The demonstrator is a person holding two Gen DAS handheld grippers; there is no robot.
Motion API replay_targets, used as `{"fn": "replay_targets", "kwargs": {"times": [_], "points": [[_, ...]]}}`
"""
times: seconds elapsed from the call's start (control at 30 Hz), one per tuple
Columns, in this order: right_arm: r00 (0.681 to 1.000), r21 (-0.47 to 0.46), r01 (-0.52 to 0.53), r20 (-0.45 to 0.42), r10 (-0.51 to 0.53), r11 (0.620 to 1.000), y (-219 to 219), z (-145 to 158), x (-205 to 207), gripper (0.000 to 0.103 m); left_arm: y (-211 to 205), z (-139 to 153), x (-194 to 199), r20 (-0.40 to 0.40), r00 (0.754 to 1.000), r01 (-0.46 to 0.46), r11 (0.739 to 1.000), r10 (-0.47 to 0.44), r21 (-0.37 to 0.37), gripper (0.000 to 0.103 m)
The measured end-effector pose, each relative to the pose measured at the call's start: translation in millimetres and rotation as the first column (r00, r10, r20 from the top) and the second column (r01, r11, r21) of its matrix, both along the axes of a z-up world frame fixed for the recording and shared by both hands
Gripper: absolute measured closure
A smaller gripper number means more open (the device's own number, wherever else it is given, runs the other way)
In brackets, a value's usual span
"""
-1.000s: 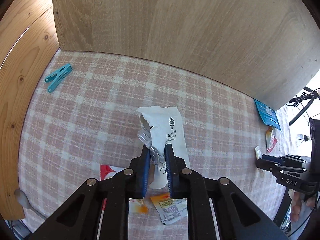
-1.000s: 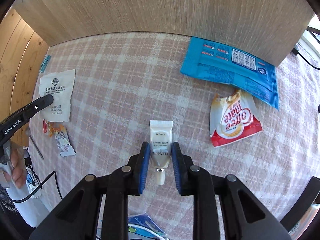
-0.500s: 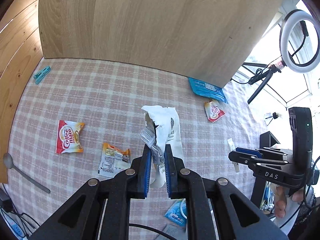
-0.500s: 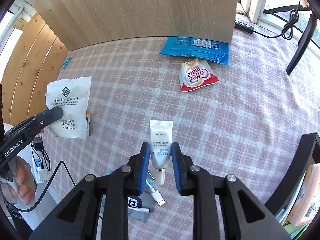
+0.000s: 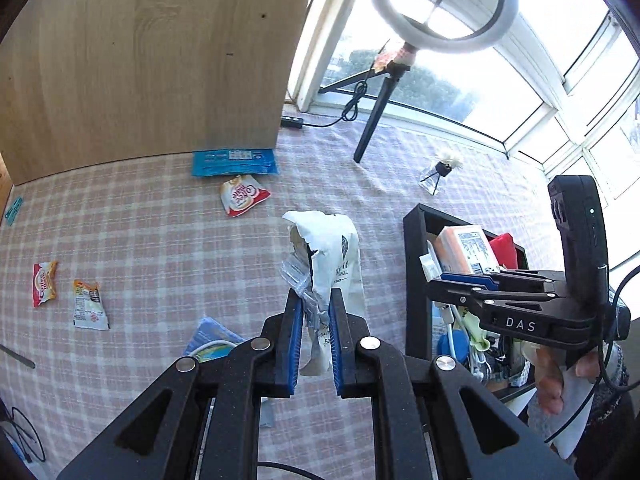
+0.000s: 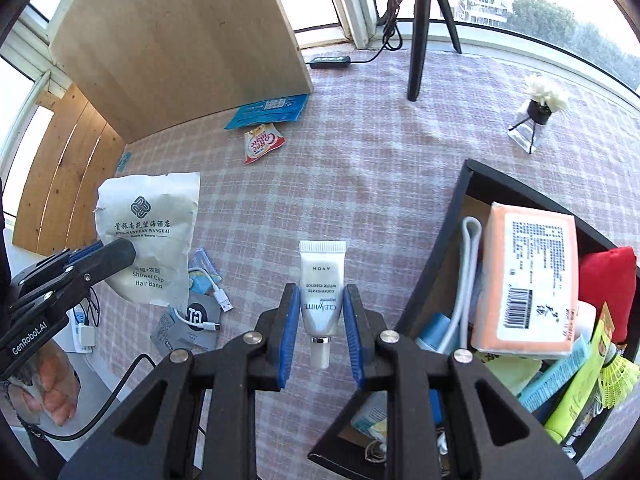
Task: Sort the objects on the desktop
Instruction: 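Carry the pouch and small tube into the tray and open both grippers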
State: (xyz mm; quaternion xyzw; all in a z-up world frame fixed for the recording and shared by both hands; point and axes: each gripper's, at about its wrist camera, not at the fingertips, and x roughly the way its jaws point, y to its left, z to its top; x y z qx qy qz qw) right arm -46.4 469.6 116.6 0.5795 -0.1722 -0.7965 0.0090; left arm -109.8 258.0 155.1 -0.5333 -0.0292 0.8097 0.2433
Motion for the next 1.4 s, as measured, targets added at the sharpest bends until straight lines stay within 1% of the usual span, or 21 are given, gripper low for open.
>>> {"fn": "replay_targets", "kwargs": {"times": [0.17,0.37,0.4,0.63,0.8,0.87,0.9,0.93,0.97,1.0,1.07,1.2,1.4], "points": [[0.996,0.031,0.092,-0.005,-0.092,0.995,64.7,5.4,45.5,0.081,65.5,1.6,32.3,0.0,0.995,0.103,0.994,-0.103,0.025,0.092],[0.983,0.052,0.185,-0.002,-0.185,0.981,131.3,5.6,98.4,0.081,131.1,-3.3,70.0,0.02,0.977,0.21,0.977,-0.211,0.046,0.092],[0.978,0.063,0.209,0.003,-0.21,0.976,148.8,4.8,113.7,0.081,140.9,-3.4,75.3,0.025,0.973,0.226,0.973,-0.228,0.054,0.092],[0.964,0.069,0.263,0.015,-0.264,0.962,185.4,-2.2,146.1,0.081,198.6,-7.6,104.6,0.034,0.952,0.301,0.951,-0.304,0.073,0.092],[0.963,0.077,0.268,0.02,-0.27,0.96,204.6,-5.6,163.1,0.081,228.3,-14.1,118.1,0.047,0.939,0.338,0.938,-0.342,0.071,0.091],[0.964,0.072,0.262,0.023,-0.264,0.962,206.1,-6.0,164.4,0.077,238.9,-16.9,125.0,0.041,0.931,0.361,0.932,-0.362,0.028,0.084],[0.962,0.076,0.267,0.032,-0.27,0.961,208.1,-6.9,165.6,0.068,242.0,-18.6,126.2,0.044,0.935,0.353,0.936,-0.353,-0.002,0.064],[0.96,0.087,0.275,0.035,-0.279,0.957,209.5,-7.1,167.1,0.058,243.2,-19.9,126.3,0.044,0.94,0.34,0.94,-0.339,-0.022,0.041],[0.959,0.099,0.277,0.028,-0.281,0.956,210.0,-5.9,168.1,0.055,242.3,-19.3,126.9,0.032,0.942,0.334,0.943,-0.333,-0.021,0.038],[0.961,0.111,0.274,0.017,-0.278,0.955,209.5,-4.7,169.1,0.053,241.5,-18.6,127.6,0.024,0.945,0.327,0.945,-0.327,-0.024,0.038],[0.963,0.126,0.266,0.007,-0.269,0.956,207.7,-3.1,169.9,0.053,238.1,-17.4,127.1,0.019,0.951,0.31,0.95,-0.31,-0.031,0.038],[0.968,0.124,0.248,-0.002,-0.249,0.961,201.3,-1.3,169.2,0.053,228.9,-17.4,126.4,0.021,0.959,0.282,0.958,-0.282,-0.043,0.038],[0.977,0.146,0.212,-0.037,-0.208,0.966,178.5,5.9,165.7,0.053,201.9,-10.5,132.1,-0.032,0.98,0.19,0.975,-0.195,-0.114,0.038]]}}
